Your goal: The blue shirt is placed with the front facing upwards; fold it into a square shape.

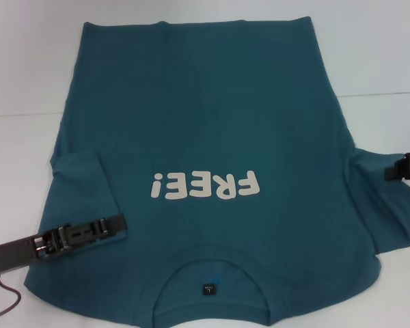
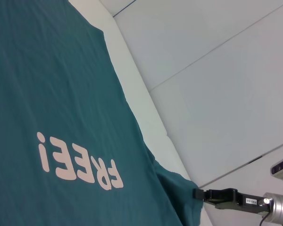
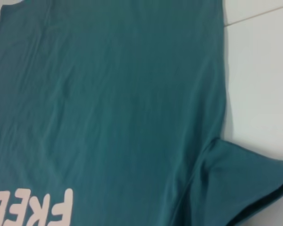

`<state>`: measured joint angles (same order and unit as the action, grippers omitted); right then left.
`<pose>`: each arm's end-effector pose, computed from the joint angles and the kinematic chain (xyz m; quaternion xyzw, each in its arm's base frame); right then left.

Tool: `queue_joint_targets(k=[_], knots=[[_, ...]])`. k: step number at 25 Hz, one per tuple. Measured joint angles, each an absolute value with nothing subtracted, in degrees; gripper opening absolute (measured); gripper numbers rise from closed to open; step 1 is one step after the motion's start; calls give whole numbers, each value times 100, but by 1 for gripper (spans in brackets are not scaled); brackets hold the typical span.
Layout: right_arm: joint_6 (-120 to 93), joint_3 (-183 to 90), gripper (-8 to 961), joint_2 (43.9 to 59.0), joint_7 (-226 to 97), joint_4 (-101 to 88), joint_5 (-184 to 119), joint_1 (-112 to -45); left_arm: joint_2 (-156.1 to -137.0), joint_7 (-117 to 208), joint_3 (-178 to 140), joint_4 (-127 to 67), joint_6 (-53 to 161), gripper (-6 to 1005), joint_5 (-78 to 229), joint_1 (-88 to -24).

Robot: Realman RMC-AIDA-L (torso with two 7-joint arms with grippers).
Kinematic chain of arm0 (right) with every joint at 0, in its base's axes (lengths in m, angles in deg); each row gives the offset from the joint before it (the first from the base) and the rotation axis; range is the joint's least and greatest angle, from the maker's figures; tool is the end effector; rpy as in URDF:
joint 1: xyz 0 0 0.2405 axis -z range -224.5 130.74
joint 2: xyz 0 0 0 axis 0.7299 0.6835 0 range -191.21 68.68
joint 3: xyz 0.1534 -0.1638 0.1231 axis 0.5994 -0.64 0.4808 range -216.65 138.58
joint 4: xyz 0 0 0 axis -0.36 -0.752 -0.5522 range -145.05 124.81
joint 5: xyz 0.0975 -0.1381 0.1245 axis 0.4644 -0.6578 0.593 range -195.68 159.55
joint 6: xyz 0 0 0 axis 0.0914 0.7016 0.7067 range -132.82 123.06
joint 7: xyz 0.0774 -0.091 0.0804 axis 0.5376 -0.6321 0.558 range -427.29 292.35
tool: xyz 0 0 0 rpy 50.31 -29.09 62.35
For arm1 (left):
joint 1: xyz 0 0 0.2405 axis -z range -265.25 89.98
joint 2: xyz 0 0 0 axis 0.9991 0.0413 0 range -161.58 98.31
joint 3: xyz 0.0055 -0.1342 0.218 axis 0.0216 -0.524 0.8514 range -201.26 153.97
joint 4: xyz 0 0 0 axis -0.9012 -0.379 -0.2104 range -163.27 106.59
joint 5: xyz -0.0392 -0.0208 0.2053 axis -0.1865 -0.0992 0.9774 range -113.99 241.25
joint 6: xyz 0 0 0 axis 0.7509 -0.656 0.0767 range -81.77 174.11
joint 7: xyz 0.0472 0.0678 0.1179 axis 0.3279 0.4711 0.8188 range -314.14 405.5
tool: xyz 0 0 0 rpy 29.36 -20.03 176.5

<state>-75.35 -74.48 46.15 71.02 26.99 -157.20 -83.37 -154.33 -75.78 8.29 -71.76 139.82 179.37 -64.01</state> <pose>0.3354 0.3913 0.0921 -0.7268 0.6238 0.0930 0.2720 -0.2845 0.2977 0.0088 -0.7597 -0.5647 -0.3177 0.0543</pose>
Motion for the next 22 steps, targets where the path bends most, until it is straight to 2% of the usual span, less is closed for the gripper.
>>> queue_joint_targets(k=[16, 22], knots=[[-8039, -7617, 30, 4589, 7735, 3312, -15971, -8678, -15433, -7578, 721, -7176, 14001, 549, 17938, -6434], [-8075, -7584, 37, 4560, 7826, 3444, -16018, -8617, -15433, -7578, 679, -7150, 14011, 550, 17938, -6453]])
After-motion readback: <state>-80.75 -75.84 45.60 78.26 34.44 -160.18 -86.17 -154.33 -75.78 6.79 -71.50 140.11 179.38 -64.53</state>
